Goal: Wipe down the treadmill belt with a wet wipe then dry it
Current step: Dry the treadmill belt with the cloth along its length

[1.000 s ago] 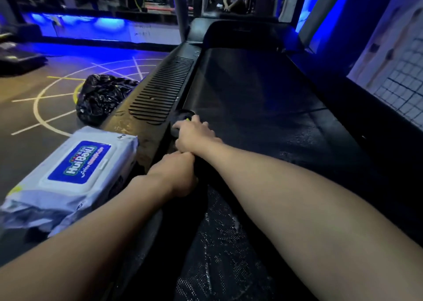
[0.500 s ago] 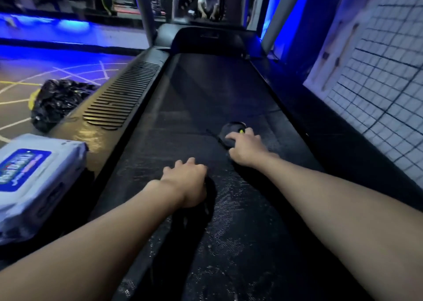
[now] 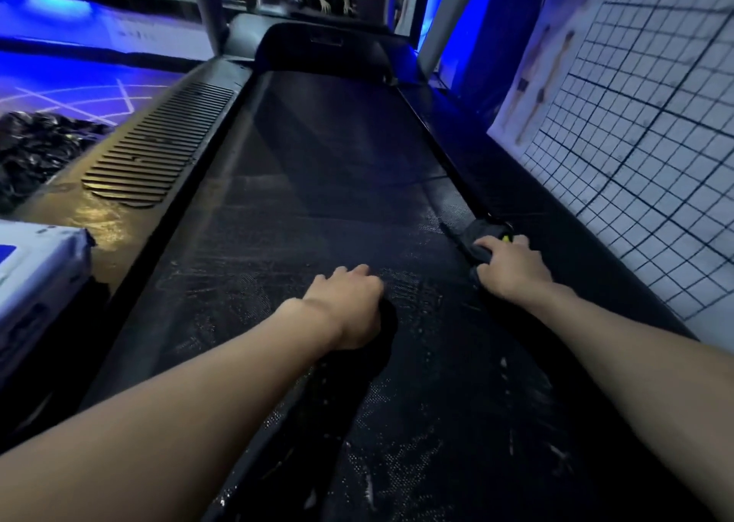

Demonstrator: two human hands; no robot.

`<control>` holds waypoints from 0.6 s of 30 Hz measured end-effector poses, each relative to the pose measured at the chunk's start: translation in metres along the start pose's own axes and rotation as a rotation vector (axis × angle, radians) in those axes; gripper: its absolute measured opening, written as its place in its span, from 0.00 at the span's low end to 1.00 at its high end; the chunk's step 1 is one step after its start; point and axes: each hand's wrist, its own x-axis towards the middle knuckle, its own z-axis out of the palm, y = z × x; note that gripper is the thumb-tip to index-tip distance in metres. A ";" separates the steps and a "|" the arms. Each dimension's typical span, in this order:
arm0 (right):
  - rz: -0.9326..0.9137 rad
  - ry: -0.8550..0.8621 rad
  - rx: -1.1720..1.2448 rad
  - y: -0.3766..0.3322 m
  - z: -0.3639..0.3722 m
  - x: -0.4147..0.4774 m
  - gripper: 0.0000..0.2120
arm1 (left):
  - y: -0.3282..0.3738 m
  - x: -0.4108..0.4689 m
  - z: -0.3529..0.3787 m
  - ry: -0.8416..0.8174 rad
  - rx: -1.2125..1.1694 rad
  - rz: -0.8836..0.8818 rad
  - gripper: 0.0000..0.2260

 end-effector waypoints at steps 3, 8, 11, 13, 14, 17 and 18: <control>0.005 0.034 0.000 -0.013 0.006 -0.010 0.23 | -0.012 -0.003 0.001 0.018 -0.001 0.027 0.17; -0.048 0.009 0.013 -0.047 0.016 -0.029 0.23 | -0.022 -0.009 -0.001 0.047 -0.011 0.040 0.17; -0.076 -0.017 0.012 -0.073 0.020 -0.035 0.24 | -0.030 -0.023 0.000 0.043 0.006 0.049 0.17; -0.106 -0.040 0.008 -0.096 0.024 -0.040 0.25 | -0.039 -0.032 0.000 0.045 0.016 0.051 0.17; -0.129 -0.059 0.005 -0.112 0.028 -0.044 0.25 | -0.046 -0.038 -0.001 0.043 0.018 0.043 0.17; -0.176 -0.087 -0.004 -0.154 0.037 -0.055 0.25 | -0.060 -0.054 0.000 0.026 0.027 0.027 0.16; -0.191 -0.095 -0.006 -0.168 0.040 -0.059 0.25 | -0.065 -0.060 0.001 0.026 0.035 0.021 0.16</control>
